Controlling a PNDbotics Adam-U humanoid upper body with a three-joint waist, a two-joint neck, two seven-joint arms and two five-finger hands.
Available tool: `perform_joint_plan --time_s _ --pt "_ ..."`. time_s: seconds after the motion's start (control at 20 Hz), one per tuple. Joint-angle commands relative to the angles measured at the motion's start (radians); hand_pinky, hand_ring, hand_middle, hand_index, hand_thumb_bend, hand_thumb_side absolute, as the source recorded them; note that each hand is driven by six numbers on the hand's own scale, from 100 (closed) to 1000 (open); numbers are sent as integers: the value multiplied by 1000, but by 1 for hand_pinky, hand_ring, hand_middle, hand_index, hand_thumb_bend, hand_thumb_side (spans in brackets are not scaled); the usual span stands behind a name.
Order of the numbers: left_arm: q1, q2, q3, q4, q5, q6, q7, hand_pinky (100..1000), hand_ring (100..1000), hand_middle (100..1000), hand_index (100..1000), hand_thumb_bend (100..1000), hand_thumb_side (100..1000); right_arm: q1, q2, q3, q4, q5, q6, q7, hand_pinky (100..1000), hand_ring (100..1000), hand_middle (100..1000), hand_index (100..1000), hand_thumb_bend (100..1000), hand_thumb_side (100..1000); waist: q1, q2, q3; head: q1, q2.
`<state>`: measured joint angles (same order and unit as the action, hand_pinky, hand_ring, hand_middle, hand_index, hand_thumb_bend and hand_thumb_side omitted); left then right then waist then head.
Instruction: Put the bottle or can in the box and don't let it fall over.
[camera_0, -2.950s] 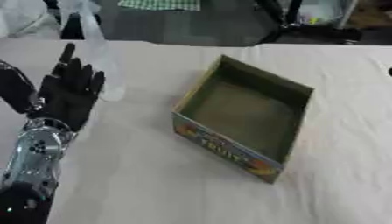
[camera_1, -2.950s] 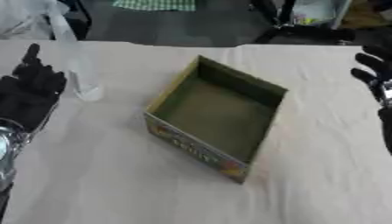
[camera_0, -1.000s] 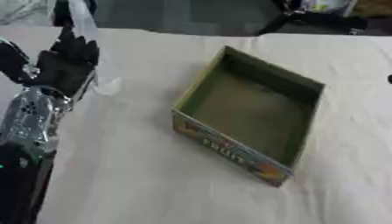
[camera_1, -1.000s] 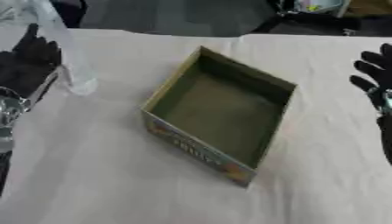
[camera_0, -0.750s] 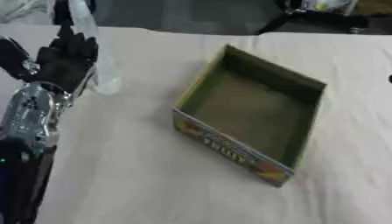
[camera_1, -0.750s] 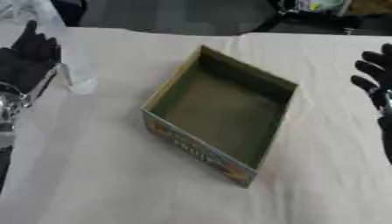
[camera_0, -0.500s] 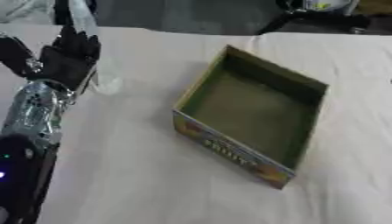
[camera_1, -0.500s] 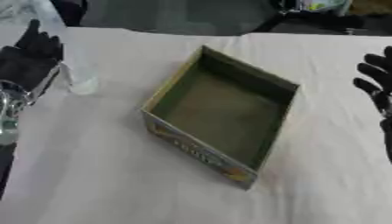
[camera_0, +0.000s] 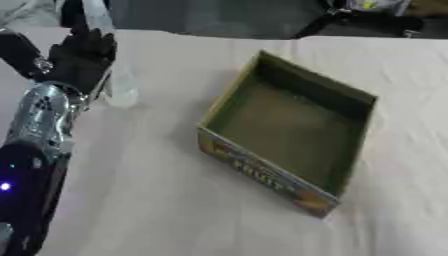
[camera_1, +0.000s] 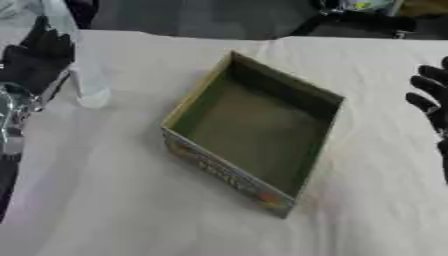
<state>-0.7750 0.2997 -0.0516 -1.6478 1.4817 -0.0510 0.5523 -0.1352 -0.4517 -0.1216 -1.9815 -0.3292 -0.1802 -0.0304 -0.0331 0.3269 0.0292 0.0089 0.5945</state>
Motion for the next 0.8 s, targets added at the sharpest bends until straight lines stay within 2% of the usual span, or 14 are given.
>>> perform_joint_plan --time_s 0.05,0.5,0.8 --pt "-31 27 10 1 0 -1 -9 100 100 100 1000 677 1000 -12 -12 -2 -18 7 -3 6 883 906 843 933 100 587 0 -13 -4 7 -18" --pt "-41 37 9 -64 -20 -9 -4 100 100 100 1000 670 1000 -12 -7 -1 -18 11 2 9 885 907 843 934 100 591 0 -9 -4 10 -17" --pt "-58 42 13 -65 -16 -12 13 100 100 100 1000 671 1000 -9 -8 -2 -18 9 0 10 886 907 843 934 100 592 0 -13 -6 14 -21"
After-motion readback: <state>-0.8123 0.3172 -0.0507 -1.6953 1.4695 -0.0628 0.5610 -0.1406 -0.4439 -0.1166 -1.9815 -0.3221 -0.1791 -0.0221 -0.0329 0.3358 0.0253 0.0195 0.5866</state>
